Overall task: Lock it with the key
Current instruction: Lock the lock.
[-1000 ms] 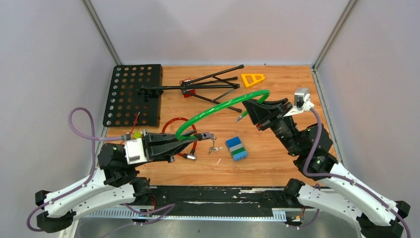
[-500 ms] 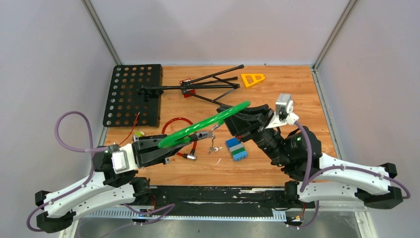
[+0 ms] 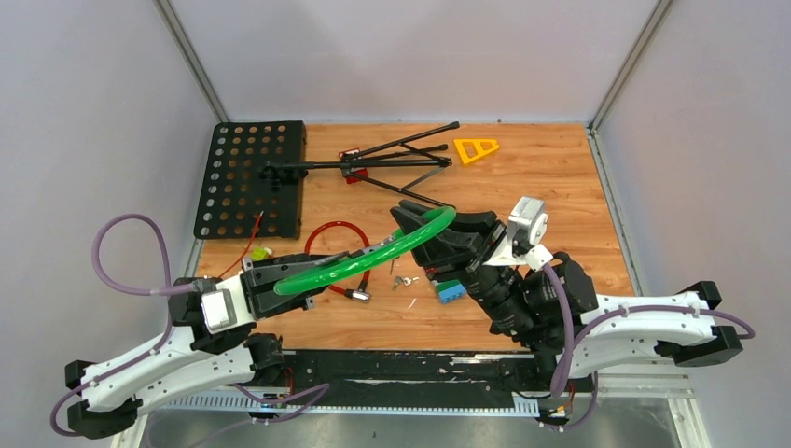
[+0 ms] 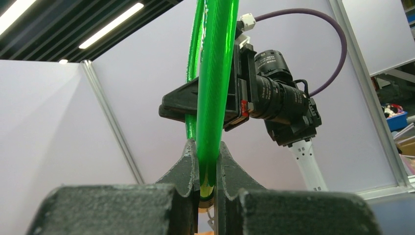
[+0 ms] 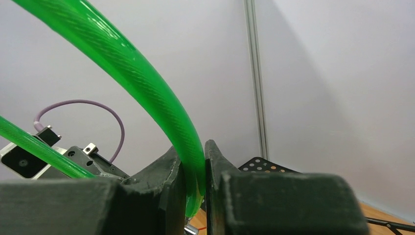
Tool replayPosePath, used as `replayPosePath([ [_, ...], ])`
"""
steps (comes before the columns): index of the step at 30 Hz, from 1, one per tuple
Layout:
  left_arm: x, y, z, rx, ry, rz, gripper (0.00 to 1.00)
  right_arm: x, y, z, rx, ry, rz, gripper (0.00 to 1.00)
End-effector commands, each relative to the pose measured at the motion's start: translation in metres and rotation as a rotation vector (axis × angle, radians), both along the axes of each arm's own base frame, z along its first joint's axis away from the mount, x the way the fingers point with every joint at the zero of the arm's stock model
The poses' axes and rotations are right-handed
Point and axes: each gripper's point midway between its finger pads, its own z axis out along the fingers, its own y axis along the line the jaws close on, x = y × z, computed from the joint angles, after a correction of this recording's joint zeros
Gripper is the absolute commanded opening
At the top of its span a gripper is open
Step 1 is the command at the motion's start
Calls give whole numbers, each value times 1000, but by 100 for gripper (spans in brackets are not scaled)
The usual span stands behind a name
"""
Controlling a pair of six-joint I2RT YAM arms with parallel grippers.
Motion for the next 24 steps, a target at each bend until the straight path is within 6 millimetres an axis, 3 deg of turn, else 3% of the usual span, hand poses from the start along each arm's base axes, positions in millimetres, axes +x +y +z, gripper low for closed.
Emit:
replayPosePath([
  [1, 6, 5, 9, -35, 4, 43, 0, -5, -7, 23, 64, -18, 6, 0],
  [24, 10, 4, 7, -37, 11, 60, 0, -20, 32, -6, -1, 24, 112, 0],
])
